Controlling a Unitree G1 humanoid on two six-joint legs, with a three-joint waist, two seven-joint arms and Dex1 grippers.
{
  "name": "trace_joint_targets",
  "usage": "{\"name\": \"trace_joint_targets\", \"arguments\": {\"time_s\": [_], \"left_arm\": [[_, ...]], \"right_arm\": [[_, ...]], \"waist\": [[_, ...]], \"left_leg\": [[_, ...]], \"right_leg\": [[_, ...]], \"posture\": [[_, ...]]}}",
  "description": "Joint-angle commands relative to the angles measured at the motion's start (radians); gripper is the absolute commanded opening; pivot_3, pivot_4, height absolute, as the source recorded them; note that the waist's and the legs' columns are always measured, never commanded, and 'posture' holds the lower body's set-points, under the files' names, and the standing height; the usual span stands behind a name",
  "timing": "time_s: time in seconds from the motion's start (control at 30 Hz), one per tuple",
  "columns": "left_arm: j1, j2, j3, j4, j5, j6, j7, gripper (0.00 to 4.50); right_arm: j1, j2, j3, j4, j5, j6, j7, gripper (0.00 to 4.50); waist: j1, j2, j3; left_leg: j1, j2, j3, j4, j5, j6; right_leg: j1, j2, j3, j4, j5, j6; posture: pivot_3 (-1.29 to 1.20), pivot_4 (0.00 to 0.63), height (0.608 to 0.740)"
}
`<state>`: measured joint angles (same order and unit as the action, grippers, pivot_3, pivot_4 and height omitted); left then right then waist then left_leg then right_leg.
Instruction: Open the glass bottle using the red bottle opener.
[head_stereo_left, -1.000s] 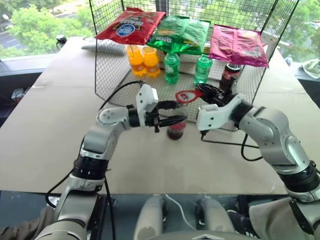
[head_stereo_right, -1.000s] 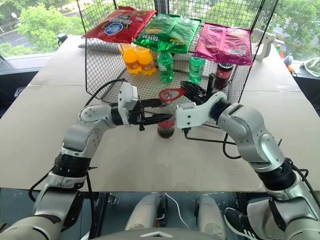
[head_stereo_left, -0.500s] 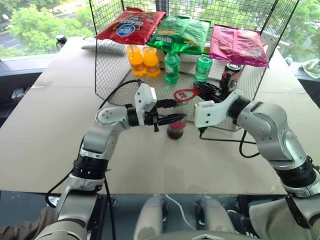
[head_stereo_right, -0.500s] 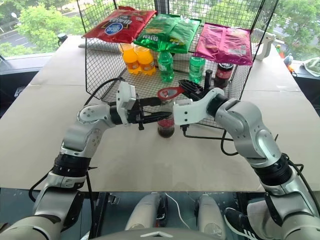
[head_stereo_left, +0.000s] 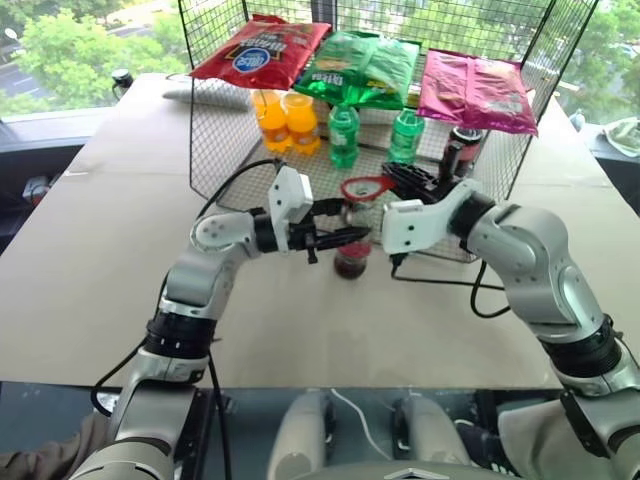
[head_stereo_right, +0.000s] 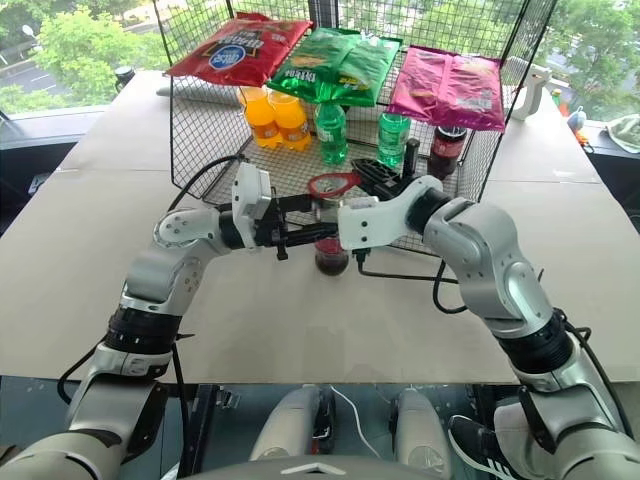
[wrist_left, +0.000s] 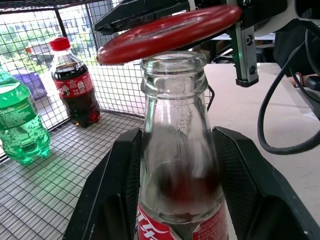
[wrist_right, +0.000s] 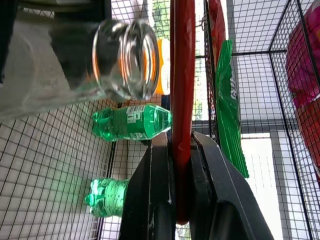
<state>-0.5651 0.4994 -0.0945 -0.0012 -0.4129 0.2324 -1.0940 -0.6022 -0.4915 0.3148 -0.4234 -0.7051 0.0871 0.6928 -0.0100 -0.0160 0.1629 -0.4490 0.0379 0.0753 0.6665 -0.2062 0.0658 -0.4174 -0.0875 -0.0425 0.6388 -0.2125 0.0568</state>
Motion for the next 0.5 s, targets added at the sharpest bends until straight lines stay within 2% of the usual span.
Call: {"name": "trace_joint_targets", "arguments": {"time_s": [0.03,0.13,0.37,0.43,0.5], "left_arm": [[0.01,0.006,-0.012,-0.002,0.025,0.01,0.01,1.98],[0.01,0.005,-0.013,-0.004,0.025,0.013,0.012,1.98],[0.009,0.006,-0.009,-0.001,0.025,0.013,0.016,1.98],[0.009,0.006,-0.007,-0.001,0.025,0.014,0.02,1.98],[0.01,0.004,-0.005,-0.004,0.023,0.016,0.025,1.98]], "right_arm": [[-0.01,0.014,-0.028,-0.051,-0.004,0.023,-0.008,0.0],[-0.007,0.047,-0.06,-0.067,0.02,0.084,-0.008,0.0],[0.032,0.181,-0.214,-0.261,0.209,0.466,0.092,0.0],[0.049,0.208,-0.26,-0.344,0.268,0.634,0.13,0.0],[0.062,0.313,-0.371,-0.452,0.432,0.915,0.199,0.0]], "waist": [[0.0,0.0,0.0],[0.0,0.0,0.0],[0.005,0.0,0.0],[0.004,0.0,0.0],[0.004,0.0,0.0]], "left_leg": [[0.0,0.0,0.0,0.0,0.0,0.0],[0.0,0.0,0.0,0.0,0.0,0.0],[-0.001,0.0,0.0,0.0,0.0,0.0],[-0.001,0.0,0.0,0.0,-0.001,-0.001],[-0.001,0.0,0.0,0.0,-0.002,-0.003]], "right_leg": [[0.0,0.0,0.0,0.0,0.0,0.0],[0.0,0.0,0.0,0.0,0.0,0.0],[0.0,0.0,0.0,0.0,0.0,0.0],[0.0,0.0,0.0,0.0,0.0,0.0],[0.0,0.0,-0.001,0.0,0.0,0.0]], "posture": [[0.0,0.15,0.74],[0.0,0.15,0.74],[0.0,0.15,0.74],[0.0,0.15,0.74],[0.0,0.15,0.74]]}}
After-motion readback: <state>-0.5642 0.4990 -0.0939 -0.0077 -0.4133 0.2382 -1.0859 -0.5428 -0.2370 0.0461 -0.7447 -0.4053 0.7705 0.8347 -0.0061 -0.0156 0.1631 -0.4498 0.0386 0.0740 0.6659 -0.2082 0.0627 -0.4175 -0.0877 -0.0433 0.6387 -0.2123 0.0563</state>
